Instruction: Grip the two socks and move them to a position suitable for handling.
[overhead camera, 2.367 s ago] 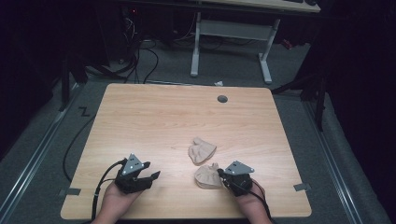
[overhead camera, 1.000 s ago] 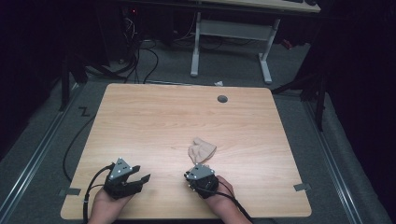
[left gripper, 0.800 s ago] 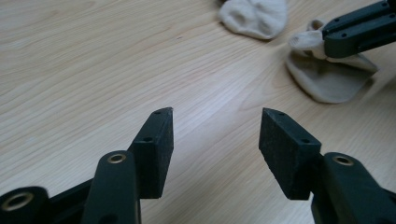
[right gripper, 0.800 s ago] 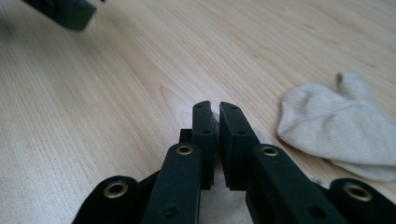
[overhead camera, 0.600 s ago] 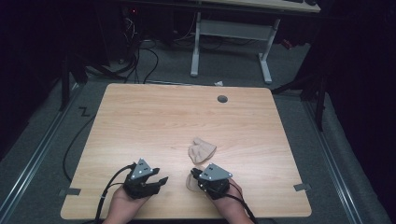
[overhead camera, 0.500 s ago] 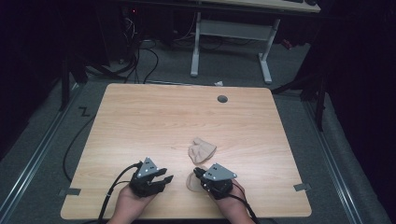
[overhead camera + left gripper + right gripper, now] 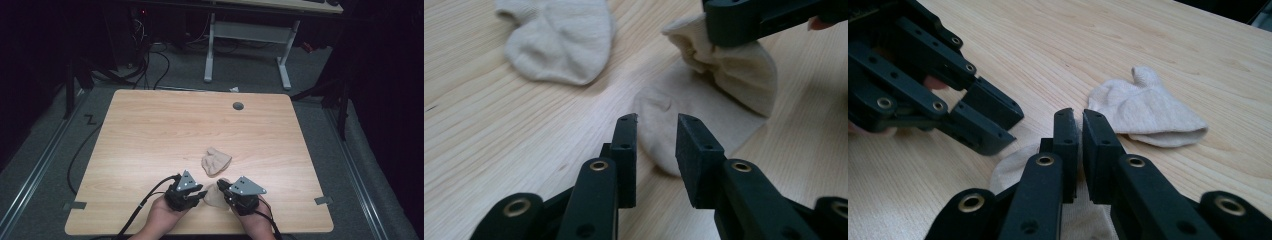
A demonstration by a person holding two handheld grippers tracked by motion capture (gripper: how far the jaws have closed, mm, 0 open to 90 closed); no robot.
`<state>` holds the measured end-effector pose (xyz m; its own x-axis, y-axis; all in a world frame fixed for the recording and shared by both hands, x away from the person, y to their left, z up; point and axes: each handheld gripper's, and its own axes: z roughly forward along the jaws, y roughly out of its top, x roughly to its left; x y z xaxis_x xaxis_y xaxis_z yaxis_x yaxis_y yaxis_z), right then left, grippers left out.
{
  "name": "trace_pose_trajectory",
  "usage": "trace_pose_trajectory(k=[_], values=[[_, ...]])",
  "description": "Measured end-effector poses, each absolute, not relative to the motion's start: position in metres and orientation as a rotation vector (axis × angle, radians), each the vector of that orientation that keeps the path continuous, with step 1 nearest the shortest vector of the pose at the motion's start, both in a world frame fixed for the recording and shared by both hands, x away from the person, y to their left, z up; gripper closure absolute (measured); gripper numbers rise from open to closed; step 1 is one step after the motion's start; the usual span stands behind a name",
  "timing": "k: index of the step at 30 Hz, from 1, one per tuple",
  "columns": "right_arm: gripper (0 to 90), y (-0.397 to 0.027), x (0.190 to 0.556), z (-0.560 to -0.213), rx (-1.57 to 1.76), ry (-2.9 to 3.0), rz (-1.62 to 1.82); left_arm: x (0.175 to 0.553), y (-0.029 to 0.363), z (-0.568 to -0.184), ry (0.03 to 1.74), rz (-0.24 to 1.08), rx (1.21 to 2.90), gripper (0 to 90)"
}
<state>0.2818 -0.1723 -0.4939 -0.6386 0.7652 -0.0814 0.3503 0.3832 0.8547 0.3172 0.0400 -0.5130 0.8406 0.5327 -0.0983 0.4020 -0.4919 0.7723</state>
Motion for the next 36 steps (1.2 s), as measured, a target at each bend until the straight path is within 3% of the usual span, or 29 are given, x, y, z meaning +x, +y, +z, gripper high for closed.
trace_pose_trajectory(k=[6, 15, 31, 36], values=[[85.1, -0.173, 0.28, -0.493, 0.958, 2.177, 1.176, 0.32, 0.022, -0.522, 0.643, 0.19, 2.198, 73.6], [85.0, -0.173, 0.279, -0.494, 0.944, 2.181, 1.161, 0.32, 0.026, -0.526, 0.645, 0.239, 2.25, 77.3], [84.4, -0.176, 0.284, -0.491, 0.923, 2.187, 1.185, 0.31, 0.085, -0.521, 0.824, 0.315, 2.263, 76.6], [76.8, -0.182, 0.284, -0.494, 0.953, 2.202, 1.173, 0.308, 0.093, -0.521, 0.847, 0.335, 2.265, 75.6]])
